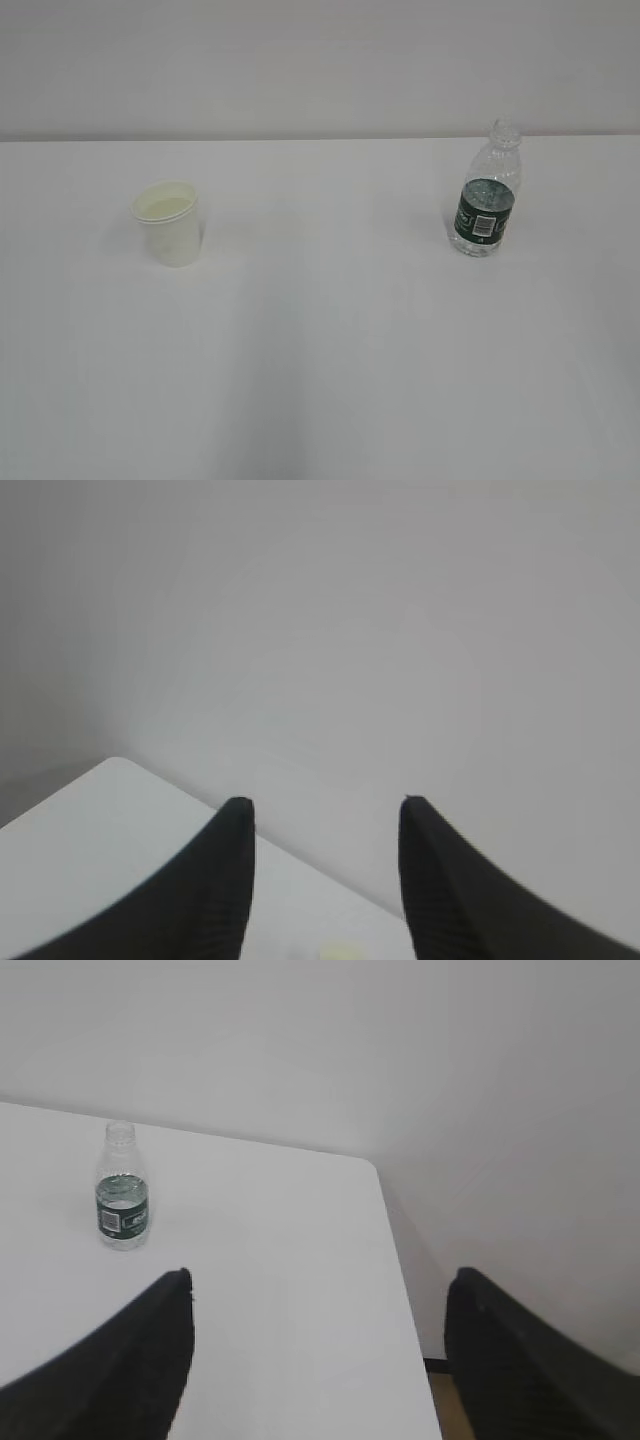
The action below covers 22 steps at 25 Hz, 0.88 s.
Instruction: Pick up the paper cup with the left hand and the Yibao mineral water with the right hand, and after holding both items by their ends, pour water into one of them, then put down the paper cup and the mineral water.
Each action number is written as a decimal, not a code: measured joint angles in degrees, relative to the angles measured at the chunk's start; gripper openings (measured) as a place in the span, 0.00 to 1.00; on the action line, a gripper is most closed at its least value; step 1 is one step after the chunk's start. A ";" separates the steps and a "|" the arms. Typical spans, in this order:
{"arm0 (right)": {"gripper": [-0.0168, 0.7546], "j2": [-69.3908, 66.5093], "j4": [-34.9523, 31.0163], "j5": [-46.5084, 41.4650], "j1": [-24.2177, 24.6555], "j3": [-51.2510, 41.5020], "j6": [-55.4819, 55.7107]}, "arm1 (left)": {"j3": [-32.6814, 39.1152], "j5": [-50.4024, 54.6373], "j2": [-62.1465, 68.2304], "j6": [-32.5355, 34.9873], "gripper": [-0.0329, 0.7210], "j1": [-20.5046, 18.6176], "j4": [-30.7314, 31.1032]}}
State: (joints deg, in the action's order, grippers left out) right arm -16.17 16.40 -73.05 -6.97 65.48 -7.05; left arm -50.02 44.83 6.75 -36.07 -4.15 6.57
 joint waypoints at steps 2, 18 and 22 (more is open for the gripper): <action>0.79 0.00 -1.62 -0.02 0.00 0.00 0.00 | 0.00 1.59 0.00 5.20 0.50 0.00 -3.45; 0.79 12.08 -8.05 -0.16 0.23 0.14 4.81 | -1.70 15.31 -2.41 21.47 0.46 3.04 -8.98; 0.79 13.38 -8.05 -0.28 0.23 0.24 5.46 | -1.70 17.58 -3.85 22.70 0.45 3.04 -8.98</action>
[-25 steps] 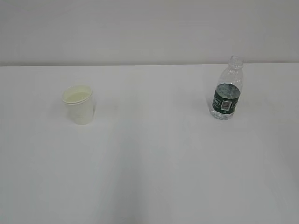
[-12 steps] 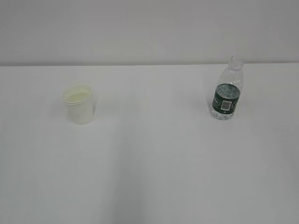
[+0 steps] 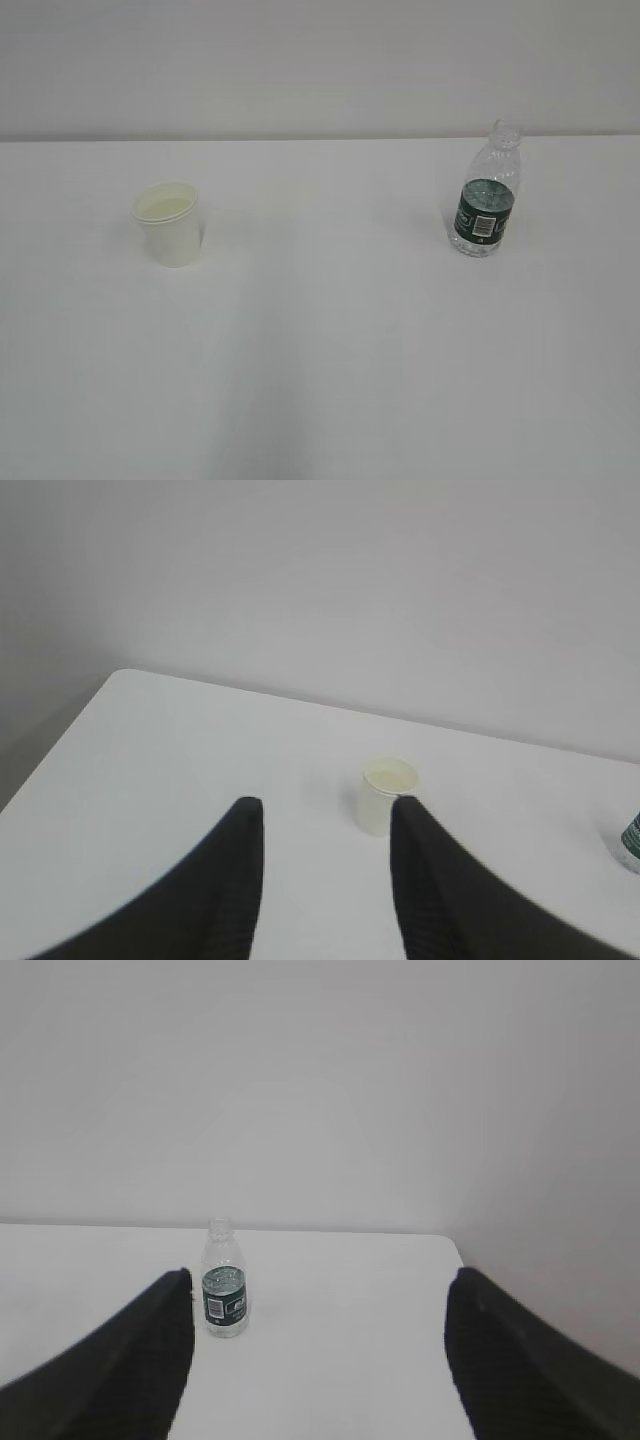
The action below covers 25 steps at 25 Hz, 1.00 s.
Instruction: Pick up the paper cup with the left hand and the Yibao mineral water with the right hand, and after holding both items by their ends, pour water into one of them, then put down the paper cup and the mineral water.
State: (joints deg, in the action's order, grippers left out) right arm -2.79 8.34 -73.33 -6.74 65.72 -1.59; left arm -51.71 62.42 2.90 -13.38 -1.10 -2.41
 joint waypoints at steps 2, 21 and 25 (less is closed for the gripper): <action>0.79 0.14 -0.30 0.00 0.00 0.00 0.38 | 0.00 0.72 -0.26 0.29 0.45 0.00 0.00; 0.79 4.35 -4.33 -0.29 0.00 -9.81 0.76 | 4.17 5.69 -1.86 3.44 0.44 0.00 0.00; 0.79 4.35 -4.33 -0.29 0.00 -12.04 0.76 | 7.01 5.58 -2.37 3.44 0.44 0.00 0.00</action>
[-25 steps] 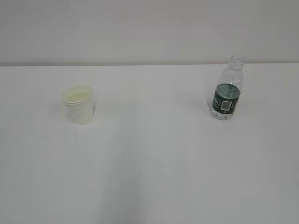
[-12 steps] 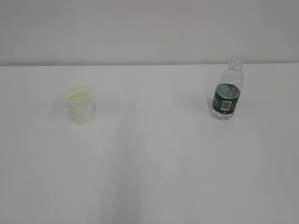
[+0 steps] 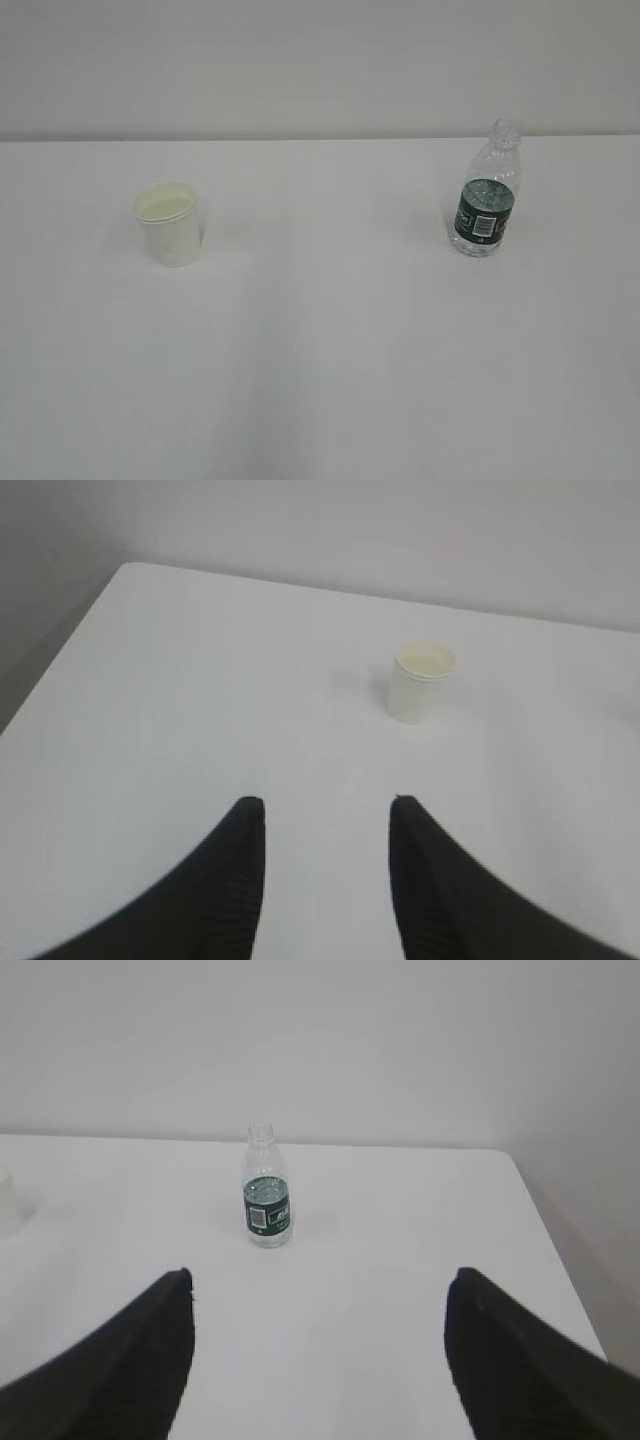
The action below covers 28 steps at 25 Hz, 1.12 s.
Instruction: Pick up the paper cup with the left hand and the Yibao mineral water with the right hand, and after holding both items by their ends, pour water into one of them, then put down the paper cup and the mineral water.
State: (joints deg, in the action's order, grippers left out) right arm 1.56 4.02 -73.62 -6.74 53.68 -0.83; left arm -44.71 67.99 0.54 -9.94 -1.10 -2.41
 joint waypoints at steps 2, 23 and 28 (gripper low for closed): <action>0.79 0.00 0.00 0.00 0.00 -1.35 0.00 | 1.47 0.00 -0.02 0.00 0.44 0.00 0.00; 0.79 0.00 0.07 1.92 0.00 -17.81 0.00 | 10.12 -2.77 -0.02 0.00 0.41 0.00 0.00; 0.79 0.00 0.07 3.05 0.00 -20.52 0.00 | 11.85 -3.13 -0.02 0.00 0.40 0.00 0.00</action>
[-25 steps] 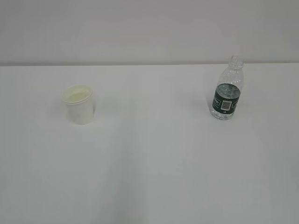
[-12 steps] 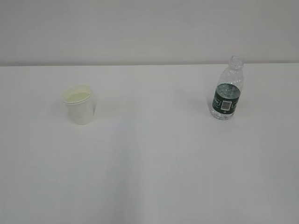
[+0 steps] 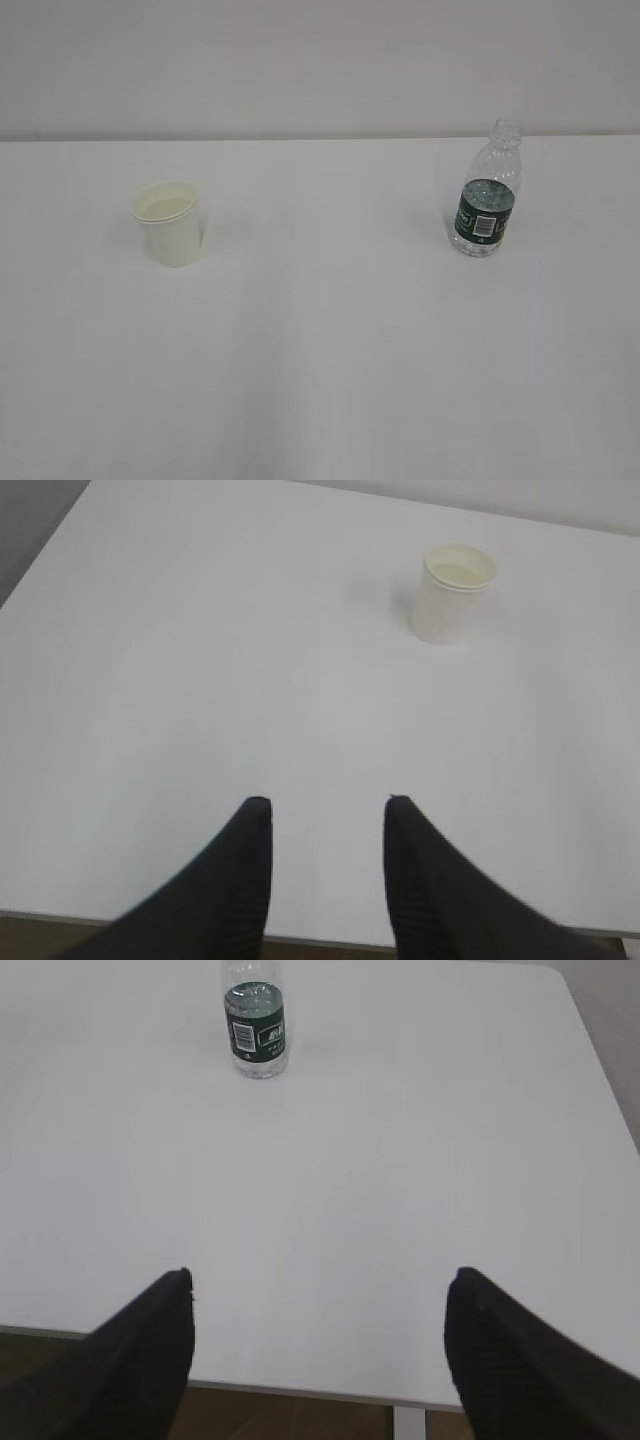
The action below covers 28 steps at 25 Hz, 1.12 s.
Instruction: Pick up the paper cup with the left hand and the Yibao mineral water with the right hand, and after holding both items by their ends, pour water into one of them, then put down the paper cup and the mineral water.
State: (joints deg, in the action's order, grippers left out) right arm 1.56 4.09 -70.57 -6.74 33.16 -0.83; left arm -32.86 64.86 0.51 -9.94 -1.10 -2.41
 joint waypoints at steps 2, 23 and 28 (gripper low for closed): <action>0.77 0.00 0.20 1.12 0.00 -0.72 0.00 | 0.37 -0.12 0.00 0.00 0.40 0.00 0.00; 0.74 0.00 2.24 2.60 0.00 -2.78 0.00 | 2.35 -0.43 0.00 0.85 0.39 0.00 2.95; 0.74 0.00 2.37 2.97 0.00 -2.89 0.14 | 2.47 -0.43 0.00 0.85 0.39 0.00 3.09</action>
State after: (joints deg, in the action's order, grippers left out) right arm 1.56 6.46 -67.60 -6.74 30.27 -0.69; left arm -30.39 64.43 0.51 -9.09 -1.10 0.69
